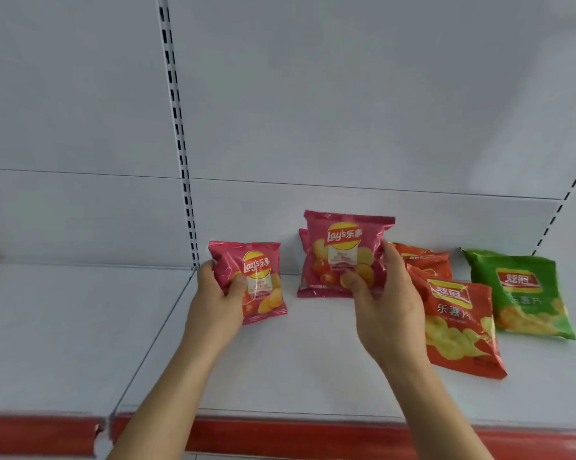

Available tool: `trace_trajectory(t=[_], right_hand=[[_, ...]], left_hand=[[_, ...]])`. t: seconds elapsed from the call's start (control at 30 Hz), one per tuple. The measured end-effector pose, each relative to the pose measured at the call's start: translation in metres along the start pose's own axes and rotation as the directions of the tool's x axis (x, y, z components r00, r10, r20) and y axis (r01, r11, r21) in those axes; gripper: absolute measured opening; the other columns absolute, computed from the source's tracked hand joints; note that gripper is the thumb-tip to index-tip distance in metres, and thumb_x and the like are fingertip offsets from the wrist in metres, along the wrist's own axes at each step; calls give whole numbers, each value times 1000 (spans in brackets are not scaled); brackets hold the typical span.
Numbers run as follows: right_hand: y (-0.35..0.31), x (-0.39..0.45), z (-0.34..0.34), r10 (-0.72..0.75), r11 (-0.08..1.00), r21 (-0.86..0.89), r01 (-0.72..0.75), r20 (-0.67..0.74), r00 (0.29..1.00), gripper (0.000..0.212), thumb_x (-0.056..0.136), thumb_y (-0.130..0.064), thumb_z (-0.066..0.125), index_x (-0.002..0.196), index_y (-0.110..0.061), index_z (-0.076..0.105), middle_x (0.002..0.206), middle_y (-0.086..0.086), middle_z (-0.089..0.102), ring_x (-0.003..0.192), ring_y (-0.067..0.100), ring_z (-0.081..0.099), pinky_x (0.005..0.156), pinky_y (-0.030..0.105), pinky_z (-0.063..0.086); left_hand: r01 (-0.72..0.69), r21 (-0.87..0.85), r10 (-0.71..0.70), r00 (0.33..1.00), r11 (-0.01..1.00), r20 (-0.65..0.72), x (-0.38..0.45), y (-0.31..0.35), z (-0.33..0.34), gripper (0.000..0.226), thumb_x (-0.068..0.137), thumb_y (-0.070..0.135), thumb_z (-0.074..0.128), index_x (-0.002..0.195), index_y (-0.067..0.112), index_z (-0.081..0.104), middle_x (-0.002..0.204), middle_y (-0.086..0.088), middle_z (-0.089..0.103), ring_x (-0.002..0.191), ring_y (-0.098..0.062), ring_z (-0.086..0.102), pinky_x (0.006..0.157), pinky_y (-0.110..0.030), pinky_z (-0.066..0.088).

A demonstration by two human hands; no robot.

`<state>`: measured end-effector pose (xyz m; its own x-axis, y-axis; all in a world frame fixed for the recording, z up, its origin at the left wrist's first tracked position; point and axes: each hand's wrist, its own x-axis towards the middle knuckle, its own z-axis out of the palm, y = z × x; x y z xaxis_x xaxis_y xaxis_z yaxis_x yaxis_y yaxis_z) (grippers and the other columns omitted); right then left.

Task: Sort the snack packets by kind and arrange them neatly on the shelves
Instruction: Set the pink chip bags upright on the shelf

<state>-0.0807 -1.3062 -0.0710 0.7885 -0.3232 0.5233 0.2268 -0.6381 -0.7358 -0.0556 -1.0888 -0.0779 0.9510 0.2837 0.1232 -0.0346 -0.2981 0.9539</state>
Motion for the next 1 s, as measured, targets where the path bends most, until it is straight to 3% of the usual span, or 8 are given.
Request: trace_trajectory(t=[0.1, 0.23, 0.37, 0.47, 0.6, 0.73, 0.87, 1.0], right_hand=[[-13, -13, 9, -21, 988, 154, -3, 156, 988, 57, 88, -31, 74, 140, -31, 49, 111, -23, 67, 96, -6, 64, 77, 6, 46], [-18, -28, 31, -88, 996, 52, 79, 194, 977, 57, 91, -45, 66, 143, -27, 48, 122, -14, 66, 106, 7, 64, 84, 22, 53], [-22, -25, 27, -132, 990, 78, 116, 263, 956, 68, 88, -63, 56, 148, -33, 45, 127, -14, 61, 111, 1, 56, 89, 15, 48], [-12, -3, 25, -32, 997, 76, 16, 219, 975, 61, 97, -59, 44, 149, -28, 43, 138, -7, 56, 130, 13, 51, 104, 28, 42], [12, 37, 44, 140, 933, -354, -57, 215, 967, 71, 99, -43, 52, 154, -12, 21, 142, 17, 48, 133, 38, 40, 107, 46, 35], [30, 52, 70, 252, 859, -510, -42, 352, 901, 91, 94, -54, 55, 157, -27, -4, 143, 18, 43, 127, 40, 47, 99, 48, 47], [28, 52, 73, 179, 890, -456, -3, 343, 922, 78, 93, -50, 61, 156, -33, 17, 130, 16, 53, 116, 38, 56, 92, 44, 51], [-4, 37, 63, -27, 986, -153, 66, 243, 970, 70, 91, -48, 66, 150, -37, 31, 119, 4, 55, 106, 29, 59, 83, 39, 50]], left_hand=[[-2, -95, 7, 999, 996, 50, -2, 6, 5, 30, 104, 38, 57, 132, 32, 47, 112, 9, 69, 108, -23, 70, 95, -41, 54], [53, -267, 2, 979, 962, 202, -10, 15, 11, 70, 73, 89, 60, 126, 45, 49, 111, 16, 74, 96, -9, 76, 89, -41, 62], [47, -289, 12, 980, 956, 197, -6, 12, 6, 78, 66, 71, 77, 132, 40, 50, 114, 14, 75, 96, -9, 77, 90, -42, 63], [49, -310, 4, 986, 950, 167, -2, 9, -4, 72, 71, 63, 75, 134, 39, 49, 115, 13, 76, 94, -8, 77, 85, -35, 62], [63, -322, -24, 992, 945, 125, -5, 2, -16, 67, 73, 63, 72, 132, 42, 49, 113, 16, 74, 89, -4, 77, 71, -22, 58], [84, -332, -61, 995, 939, 78, -11, -3, -30, 70, 72, 65, 68, 134, 39, 49, 114, 12, 75, 91, -9, 78, 70, -23, 59], [91, -317, -97, 995, 944, -3, -13, -10, -47, 74, 71, 66, 70, 135, 37, 46, 116, 11, 74, 91, -10, 78, 65, -21, 59], [92, -312, -129, 987, 946, -100, -11, -16, -65, 62, 86, 54, 73, 135, 37, 40, 121, 9, 70, 99, -15, 74, 68, -24, 58]])
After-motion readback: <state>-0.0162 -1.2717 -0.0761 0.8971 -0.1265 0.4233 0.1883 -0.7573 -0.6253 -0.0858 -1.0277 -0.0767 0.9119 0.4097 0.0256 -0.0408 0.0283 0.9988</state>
